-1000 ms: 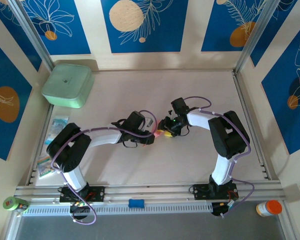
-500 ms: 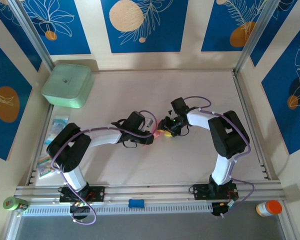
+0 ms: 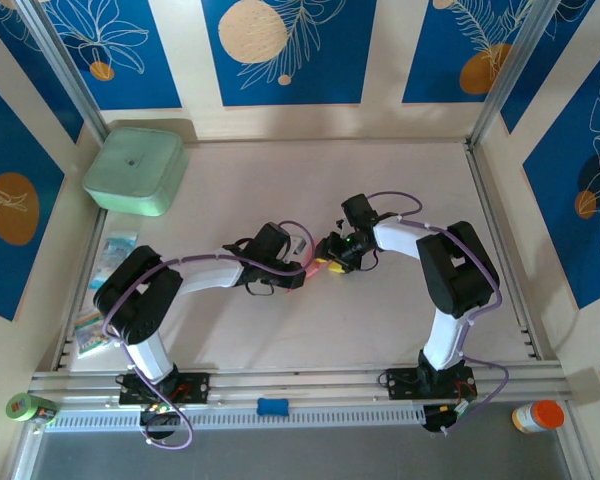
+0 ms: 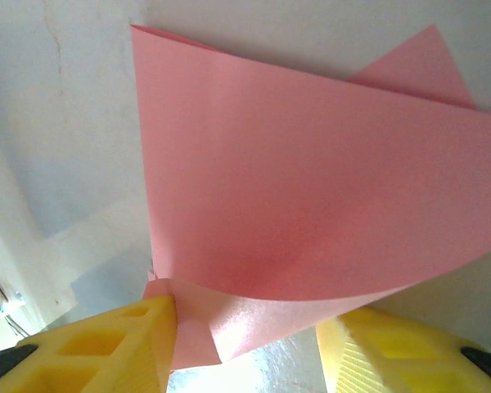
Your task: Fold a paper plane with a square sheet of paper (pick it up from the middle)
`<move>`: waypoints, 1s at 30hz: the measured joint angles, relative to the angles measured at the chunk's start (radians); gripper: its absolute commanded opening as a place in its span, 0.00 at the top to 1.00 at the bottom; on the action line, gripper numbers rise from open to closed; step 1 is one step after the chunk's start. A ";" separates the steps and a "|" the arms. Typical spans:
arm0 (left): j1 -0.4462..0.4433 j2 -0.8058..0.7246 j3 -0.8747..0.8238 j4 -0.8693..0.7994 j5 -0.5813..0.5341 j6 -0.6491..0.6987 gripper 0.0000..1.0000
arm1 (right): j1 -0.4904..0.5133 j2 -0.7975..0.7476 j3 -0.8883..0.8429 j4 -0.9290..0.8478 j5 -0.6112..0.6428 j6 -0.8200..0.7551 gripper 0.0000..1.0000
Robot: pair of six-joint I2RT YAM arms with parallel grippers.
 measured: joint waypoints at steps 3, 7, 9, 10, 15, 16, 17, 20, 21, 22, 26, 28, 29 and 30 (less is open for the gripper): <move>0.000 0.002 0.000 0.000 -0.010 0.004 0.90 | -0.003 -0.014 0.000 0.002 -0.005 0.000 0.50; 0.000 0.002 -0.006 0.014 -0.018 0.000 0.93 | -0.014 -0.081 -0.012 0.023 -0.008 0.002 0.48; 0.000 0.002 -0.017 0.032 -0.019 -0.008 0.95 | -0.021 -0.134 -0.038 0.050 -0.009 0.006 0.47; 0.000 0.002 -0.026 0.045 -0.022 -0.014 0.96 | -0.025 -0.159 -0.053 0.064 -0.009 0.008 0.47; 0.000 0.002 -0.072 0.117 -0.026 -0.047 1.00 | -0.032 -0.217 -0.135 0.126 -0.007 0.008 0.44; 0.000 0.002 -0.081 0.132 -0.026 -0.052 1.00 | -0.032 -0.217 -0.151 0.134 -0.005 0.008 0.44; 0.000 0.002 -0.089 0.146 -0.026 -0.058 1.00 | -0.032 -0.217 -0.164 0.142 -0.004 0.007 0.44; 0.000 0.002 -0.112 0.196 -0.026 -0.080 1.00 | -0.026 -0.217 -0.193 0.152 0.000 0.005 0.44; 0.000 0.002 -0.121 0.213 -0.026 -0.087 1.00 | -0.021 -0.217 -0.197 0.154 0.004 0.000 0.45; 0.000 0.002 -0.129 0.229 -0.026 -0.097 1.00 | -0.013 -0.216 -0.198 0.157 0.008 -0.004 0.45; 0.001 0.002 -0.153 0.278 -0.020 -0.132 1.00 | 0.018 -0.208 -0.199 0.179 0.023 -0.024 0.45; 0.005 0.002 -0.154 0.291 -0.009 -0.154 1.00 | 0.030 -0.198 -0.199 0.187 0.027 -0.032 0.45; 0.006 0.002 -0.154 0.296 -0.006 -0.163 1.00 | 0.034 -0.192 -0.199 0.190 0.031 -0.035 0.45; 0.010 0.002 -0.154 0.303 -0.002 -0.175 1.00 | 0.038 -0.186 -0.199 0.193 0.034 -0.038 0.45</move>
